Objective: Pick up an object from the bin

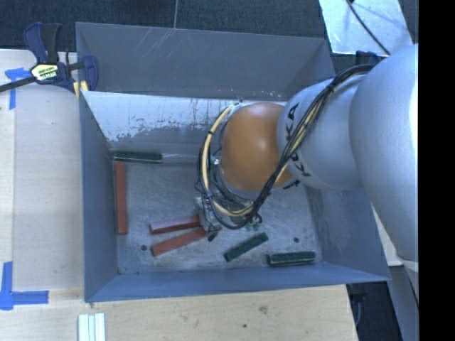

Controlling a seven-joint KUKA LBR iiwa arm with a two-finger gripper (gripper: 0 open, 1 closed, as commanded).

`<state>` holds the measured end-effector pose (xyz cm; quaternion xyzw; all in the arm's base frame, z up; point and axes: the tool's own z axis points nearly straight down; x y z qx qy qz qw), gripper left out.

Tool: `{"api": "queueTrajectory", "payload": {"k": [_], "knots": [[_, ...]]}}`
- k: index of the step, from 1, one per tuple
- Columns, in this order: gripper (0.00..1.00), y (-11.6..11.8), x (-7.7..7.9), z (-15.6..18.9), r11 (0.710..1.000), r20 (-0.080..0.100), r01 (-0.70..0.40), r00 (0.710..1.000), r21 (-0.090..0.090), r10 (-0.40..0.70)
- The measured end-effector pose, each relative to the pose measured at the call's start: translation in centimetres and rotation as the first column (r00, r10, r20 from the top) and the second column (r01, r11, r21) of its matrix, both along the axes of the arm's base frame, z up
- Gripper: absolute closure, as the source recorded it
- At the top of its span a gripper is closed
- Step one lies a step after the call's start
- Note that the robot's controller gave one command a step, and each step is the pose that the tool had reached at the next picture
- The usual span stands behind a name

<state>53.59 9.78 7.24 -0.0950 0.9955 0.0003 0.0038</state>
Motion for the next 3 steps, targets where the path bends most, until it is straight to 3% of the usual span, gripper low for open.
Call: {"api": "queueTrajectory", "payload": {"k": [1, 2, 3], "knots": [[1.0, -5.9, -1.9, 0.0, 0.977, 0.0, -0.211, 0.977, -0.002, 0.211], [0.0, -5.8, -1.7, 0.0, 0.978, 0.005, -0.21, 0.978, -0.002, 0.21], [0.0, -1.9, -2.2, 0.5, 0.981, 0.0, -0.192, 0.981, 0.0, 0.192]]}}
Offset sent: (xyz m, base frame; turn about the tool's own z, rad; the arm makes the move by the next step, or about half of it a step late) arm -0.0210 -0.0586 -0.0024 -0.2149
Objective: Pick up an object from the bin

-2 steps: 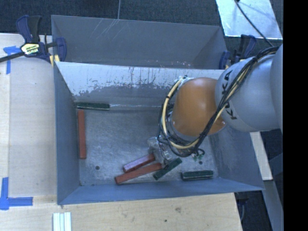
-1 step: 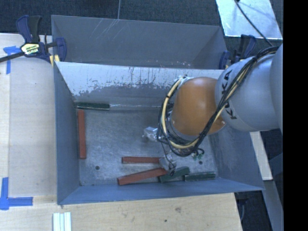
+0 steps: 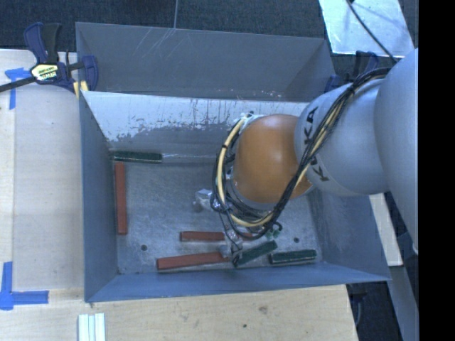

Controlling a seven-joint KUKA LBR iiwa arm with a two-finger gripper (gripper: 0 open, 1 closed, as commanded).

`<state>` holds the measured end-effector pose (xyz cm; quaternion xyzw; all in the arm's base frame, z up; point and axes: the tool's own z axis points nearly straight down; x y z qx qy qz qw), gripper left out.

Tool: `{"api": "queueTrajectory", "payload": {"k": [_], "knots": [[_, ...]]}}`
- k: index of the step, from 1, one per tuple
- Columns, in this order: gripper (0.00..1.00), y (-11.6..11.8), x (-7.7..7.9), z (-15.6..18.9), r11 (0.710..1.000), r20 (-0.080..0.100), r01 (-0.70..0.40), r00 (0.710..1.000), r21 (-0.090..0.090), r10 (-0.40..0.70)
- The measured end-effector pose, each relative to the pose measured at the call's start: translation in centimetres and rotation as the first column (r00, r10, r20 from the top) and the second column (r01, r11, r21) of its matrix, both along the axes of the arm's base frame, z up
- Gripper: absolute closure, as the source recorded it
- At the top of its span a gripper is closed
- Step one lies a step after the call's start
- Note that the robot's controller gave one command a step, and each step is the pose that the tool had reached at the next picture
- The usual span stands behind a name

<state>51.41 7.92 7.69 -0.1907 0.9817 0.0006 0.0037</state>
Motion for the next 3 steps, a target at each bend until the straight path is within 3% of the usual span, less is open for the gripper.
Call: {"api": "queueTrajectory", "payload": {"k": [1, 2, 3], "knots": [[1.0, -0.2, -0.1, -0.1, 1.0, -0.003, 0.004, 1.0, -0.001, -0.004], [1.0, -2.6, 2.2, 15.1, 0.966, 0.004, -0.258, 0.966, -0.005, 0.258], [1.0, -0.7, -0.3, 17.1, 0.827, -0.001, -0.563, 0.827, -0.004, 0.563]]}}
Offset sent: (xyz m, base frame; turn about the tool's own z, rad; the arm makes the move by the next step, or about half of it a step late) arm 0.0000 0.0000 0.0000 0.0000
